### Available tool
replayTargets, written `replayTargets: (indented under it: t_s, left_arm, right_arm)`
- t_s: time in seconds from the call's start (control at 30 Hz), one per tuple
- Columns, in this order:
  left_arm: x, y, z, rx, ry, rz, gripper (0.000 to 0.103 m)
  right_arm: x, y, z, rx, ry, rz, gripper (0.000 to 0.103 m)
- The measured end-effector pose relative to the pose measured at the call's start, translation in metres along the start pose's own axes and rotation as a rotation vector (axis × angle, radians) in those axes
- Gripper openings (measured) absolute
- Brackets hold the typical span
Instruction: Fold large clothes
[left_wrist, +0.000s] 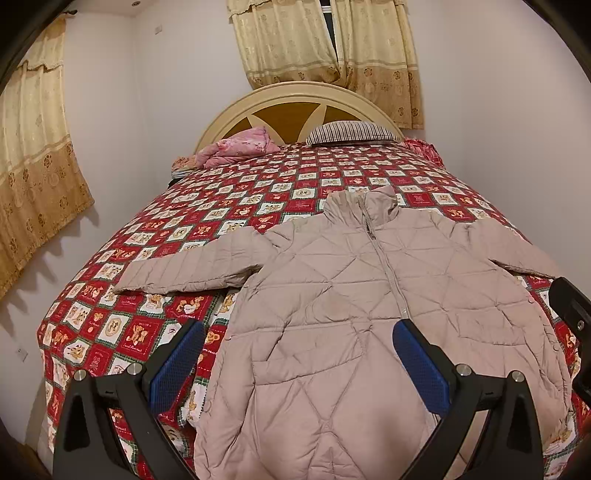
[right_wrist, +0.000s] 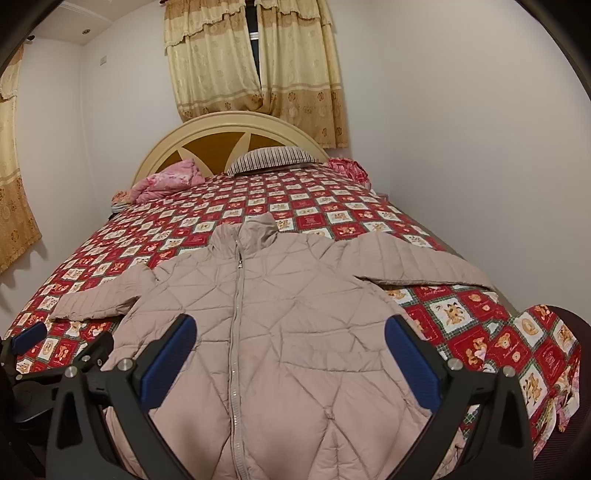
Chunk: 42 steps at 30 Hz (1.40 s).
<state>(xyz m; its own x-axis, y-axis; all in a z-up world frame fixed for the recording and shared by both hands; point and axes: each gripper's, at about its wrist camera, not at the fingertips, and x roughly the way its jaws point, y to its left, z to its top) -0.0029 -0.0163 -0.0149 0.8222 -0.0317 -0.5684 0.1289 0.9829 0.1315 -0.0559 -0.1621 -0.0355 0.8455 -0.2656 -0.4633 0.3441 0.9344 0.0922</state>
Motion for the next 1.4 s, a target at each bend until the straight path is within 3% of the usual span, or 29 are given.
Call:
replayTargets:
  t_s: [1.4]
  left_arm:
    - [0.0011,0.0061,0.0003,-0.006,0.031,-0.026,0.102]
  right_arm:
    - [0.0017,0.0020,0.0003,0.008,0.006,-0.008,0.103]
